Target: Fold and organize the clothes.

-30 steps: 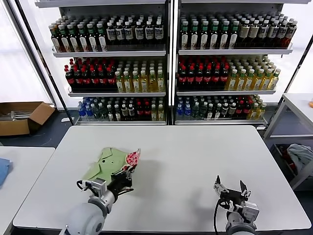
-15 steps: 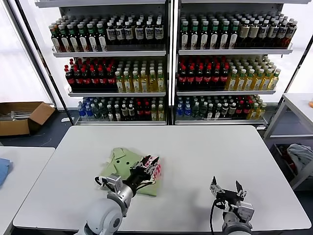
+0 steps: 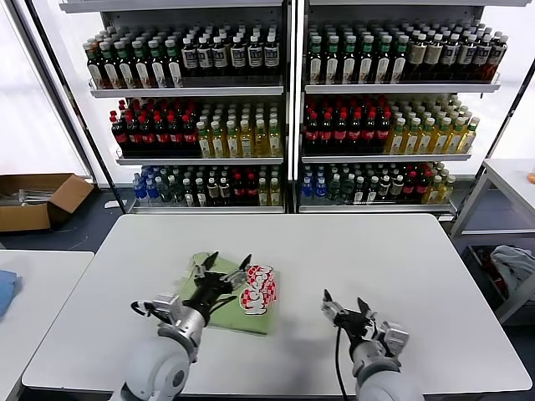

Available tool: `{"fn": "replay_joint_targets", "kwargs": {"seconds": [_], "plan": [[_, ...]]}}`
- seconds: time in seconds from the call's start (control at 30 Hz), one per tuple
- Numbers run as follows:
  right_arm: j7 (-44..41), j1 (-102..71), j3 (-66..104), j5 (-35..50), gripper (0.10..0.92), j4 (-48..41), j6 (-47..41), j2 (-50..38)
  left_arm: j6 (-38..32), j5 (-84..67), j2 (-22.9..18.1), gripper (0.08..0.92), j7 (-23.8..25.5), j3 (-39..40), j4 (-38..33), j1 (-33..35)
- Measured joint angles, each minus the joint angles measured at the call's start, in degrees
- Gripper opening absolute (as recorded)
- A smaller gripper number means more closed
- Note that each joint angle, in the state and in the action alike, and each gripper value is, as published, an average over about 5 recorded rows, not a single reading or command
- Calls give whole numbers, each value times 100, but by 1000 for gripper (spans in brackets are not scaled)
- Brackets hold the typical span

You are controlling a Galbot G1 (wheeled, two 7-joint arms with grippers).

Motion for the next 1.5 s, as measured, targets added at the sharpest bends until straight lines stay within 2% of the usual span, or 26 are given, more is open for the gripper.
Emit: {"fn": "replay_joint_targets", "kwargs": {"seconds": [0.37,0.67,0.87,1.0,1.5], "plan": [[314,1308,-977,653,781,-1052,-111,79,60,249,281,823,-259,-943,-256,486],[474,2045,-1501,665,807,-2026,-141,315,76,319,309,823,-321,-1343,-297,768],[550,2213,-1651,551,813,-2365,-149,458,95,322,339,823,-347,-1444,-292,819],[582,2244,-1704,464,733,-2460,-149,496,121,320,343,823,-370,-1459,-289,841],[638,2081,-1766,247,300,-2338,-149,481,178,337,210,823,-434,-1497,-393,995]]}}
